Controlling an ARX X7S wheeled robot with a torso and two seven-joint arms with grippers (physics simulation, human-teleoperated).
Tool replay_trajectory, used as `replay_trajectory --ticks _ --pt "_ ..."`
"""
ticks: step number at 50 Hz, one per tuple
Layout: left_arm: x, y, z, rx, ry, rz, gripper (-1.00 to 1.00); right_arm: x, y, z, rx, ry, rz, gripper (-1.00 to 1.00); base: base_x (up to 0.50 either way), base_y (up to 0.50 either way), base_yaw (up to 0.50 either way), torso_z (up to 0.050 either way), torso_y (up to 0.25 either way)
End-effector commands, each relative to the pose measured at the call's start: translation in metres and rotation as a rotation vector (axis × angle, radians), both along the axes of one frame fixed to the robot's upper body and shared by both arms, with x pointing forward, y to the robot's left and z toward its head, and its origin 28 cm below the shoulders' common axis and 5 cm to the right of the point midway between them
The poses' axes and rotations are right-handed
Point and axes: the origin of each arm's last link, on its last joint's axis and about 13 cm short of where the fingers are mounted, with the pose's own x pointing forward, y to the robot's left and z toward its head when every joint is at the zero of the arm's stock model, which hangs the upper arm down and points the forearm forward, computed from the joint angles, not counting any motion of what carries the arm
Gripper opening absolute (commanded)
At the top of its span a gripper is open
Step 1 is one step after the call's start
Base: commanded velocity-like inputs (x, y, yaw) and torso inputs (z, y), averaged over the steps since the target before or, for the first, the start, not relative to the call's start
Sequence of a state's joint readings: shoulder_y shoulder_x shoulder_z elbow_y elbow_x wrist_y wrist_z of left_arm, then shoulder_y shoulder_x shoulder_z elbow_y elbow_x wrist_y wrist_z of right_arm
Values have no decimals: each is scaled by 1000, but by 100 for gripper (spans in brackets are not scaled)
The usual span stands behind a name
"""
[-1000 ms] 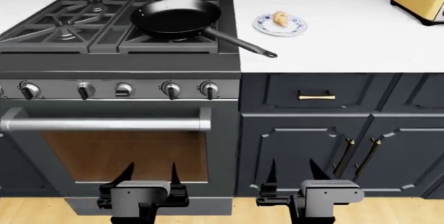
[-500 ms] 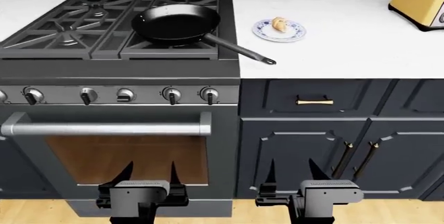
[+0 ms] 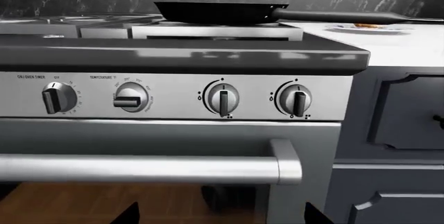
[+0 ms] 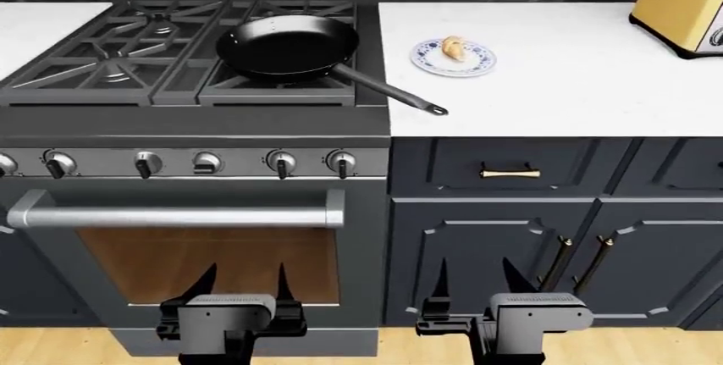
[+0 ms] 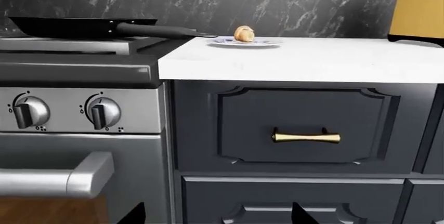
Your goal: Pick the croissant and place it on the pan. Then turn on the stove to warm the croissant.
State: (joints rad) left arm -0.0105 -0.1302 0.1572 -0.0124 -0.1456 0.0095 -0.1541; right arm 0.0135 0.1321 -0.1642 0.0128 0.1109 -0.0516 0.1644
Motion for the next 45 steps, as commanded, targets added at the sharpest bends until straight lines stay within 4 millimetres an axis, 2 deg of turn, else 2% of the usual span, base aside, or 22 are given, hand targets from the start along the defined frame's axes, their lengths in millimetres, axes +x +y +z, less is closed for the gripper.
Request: replay_trajectory --ticks 1,25,30,37,41,45 --pt "0 0 0 0 0 -1 100 0 0 0 1 -1 -1 100 0 0 0 50 6" --pt "0 0 4 -13 -6 11 100 1 0 5 19 -12 -16 100 0 0 0 50 6" --pt "4 3 21 1 -32 45 100 2 -1 33 -9 -72 -46 100 0 0 0 26 0" --pt "12 11 77 13 -115 21 100 8 -7 92 -79 -186 4 100 0 0 0 0 0" --pt "15 12 105 21 -155 -33 100 12 -9 112 -82 -215 44 100 0 0 0 0 0" --pt "18 12 122 20 -165 -85 100 15 -12 130 -75 -224 86 100 0 0 0 0 0"
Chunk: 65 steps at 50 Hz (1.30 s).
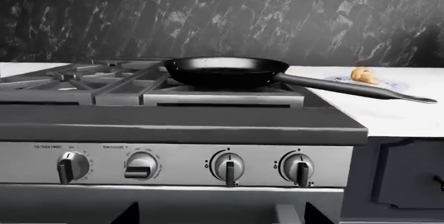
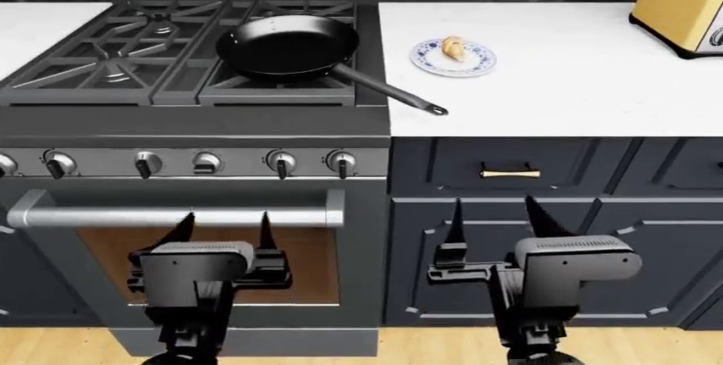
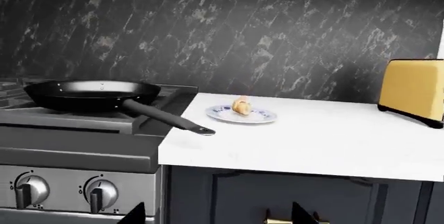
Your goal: Pick the croissant and place it on the pan. Then turn on the stove to warm the croissant.
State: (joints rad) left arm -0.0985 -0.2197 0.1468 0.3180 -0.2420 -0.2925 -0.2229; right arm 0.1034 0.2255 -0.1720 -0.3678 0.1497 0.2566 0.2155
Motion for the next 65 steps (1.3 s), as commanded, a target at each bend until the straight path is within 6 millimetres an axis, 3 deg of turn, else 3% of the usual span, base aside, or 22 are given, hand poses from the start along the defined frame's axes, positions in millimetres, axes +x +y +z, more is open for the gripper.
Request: replay_trajectory --ticks 1,15,26,30,40,65 --pt "4 3 58 24 -72 -102 100 3 -5 58 -30 -72 85 100 0 0 0 0 0" --pt "10 19 99 45 -84 -223 100 7 -19 117 -166 -47 205 100 0 0 0 0 0" --pt "6 23 127 4 -96 -343 100 -10 -28 154 -224 -12 234 100 0 0 0 0 0" --pt "4 27 142 -20 -104 -359 100 -12 -30 153 -195 55 222 100 0 0 0 0 0" --pt "-4 32 145 -86 -11 -362 100 -20 -29 163 -255 182 163 100 0 0 0 0 0" --pt "9 33 160 -115 114 -330 100 -13 -27 192 -167 174 129 100 0 0 0 0 0"
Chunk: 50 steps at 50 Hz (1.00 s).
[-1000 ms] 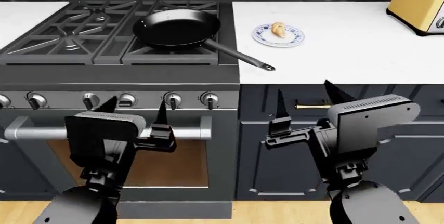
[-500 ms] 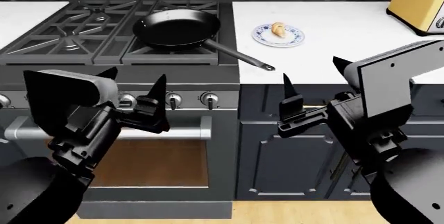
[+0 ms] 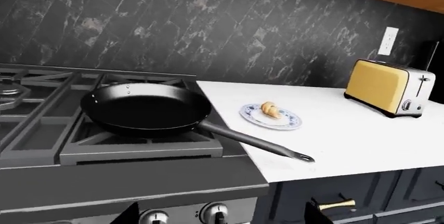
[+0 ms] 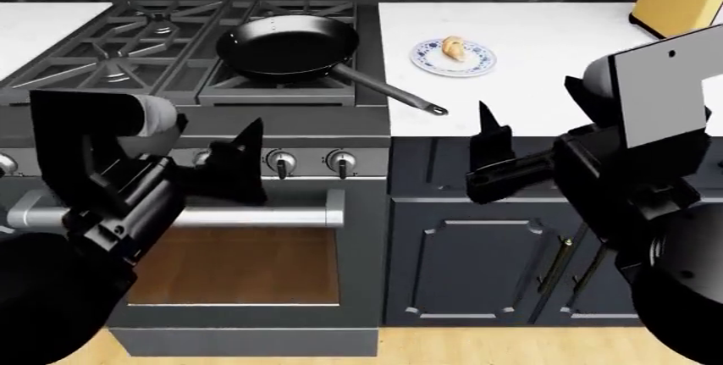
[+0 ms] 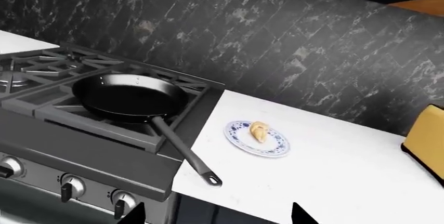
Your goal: Pick the croissant and place it on the pan. Then turn on the stove to warm the croissant.
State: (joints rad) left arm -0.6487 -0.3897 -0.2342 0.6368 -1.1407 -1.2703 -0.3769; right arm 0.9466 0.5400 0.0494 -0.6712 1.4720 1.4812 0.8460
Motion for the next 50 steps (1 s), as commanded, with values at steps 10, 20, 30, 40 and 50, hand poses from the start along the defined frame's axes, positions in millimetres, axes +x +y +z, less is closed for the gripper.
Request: replay_trajectory --ticks 10,20,30,40,50 --pt "7 1 13 20 11 -17 100 3 2 13 -7 34 -8 100 250 0 0 0 0" --pt "8 4 13 30 3 -6 100 3 3 16 -17 31 -10 100 500 0 0 0 0" --pt "8 3 17 48 -15 -7 100 4 1 18 -5 41 -24 100 500 0 0 0 0" --pt "10 2 21 59 -34 -10 100 7 -1 20 19 56 -44 100 500 0 0 0 2" --pt "10 1 24 67 -44 -19 100 6 -2 21 25 61 -51 100 500 0 0 0 0"
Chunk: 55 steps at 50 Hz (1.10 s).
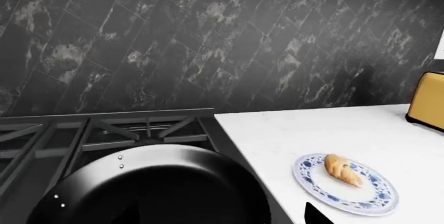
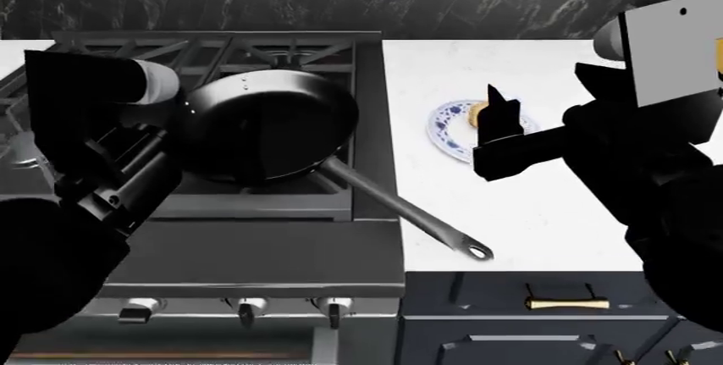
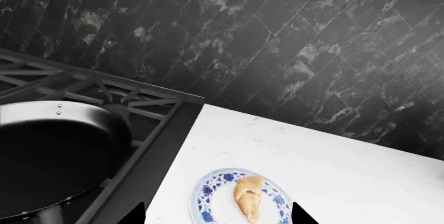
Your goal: Pick the croissant and place it on the pan. Then turn on the stove to warm the croissant.
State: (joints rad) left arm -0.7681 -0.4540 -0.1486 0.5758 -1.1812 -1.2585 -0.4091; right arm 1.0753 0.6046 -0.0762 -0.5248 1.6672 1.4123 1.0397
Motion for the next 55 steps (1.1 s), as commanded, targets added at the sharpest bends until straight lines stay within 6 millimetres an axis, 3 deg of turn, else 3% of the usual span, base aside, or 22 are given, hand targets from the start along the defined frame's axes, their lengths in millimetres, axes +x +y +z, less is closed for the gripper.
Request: replay_trajectory --ticks 1,22,34,44,55 --pt "0 -1 3 9 -13 -7 100 0 -2 1 12 9 -13 100 500 0 0 0 10" --pt "0 -1 3 6 -15 -14 100 -2 -3 -1 21 29 -31 100 496 0 0 0 1" --pt "0 0 2 1 -15 -19 100 -1 -10 2 33 112 -41 100 0 0 0 0 1" --pt "3 0 1 -5 -16 -29 100 18 -20 9 -18 199 -42 100 0 0 0 0 0" --pt "5 -1 2 -8 -16 -39 100 54 -22 13 -43 256 -25 100 0 0 0 0 0"
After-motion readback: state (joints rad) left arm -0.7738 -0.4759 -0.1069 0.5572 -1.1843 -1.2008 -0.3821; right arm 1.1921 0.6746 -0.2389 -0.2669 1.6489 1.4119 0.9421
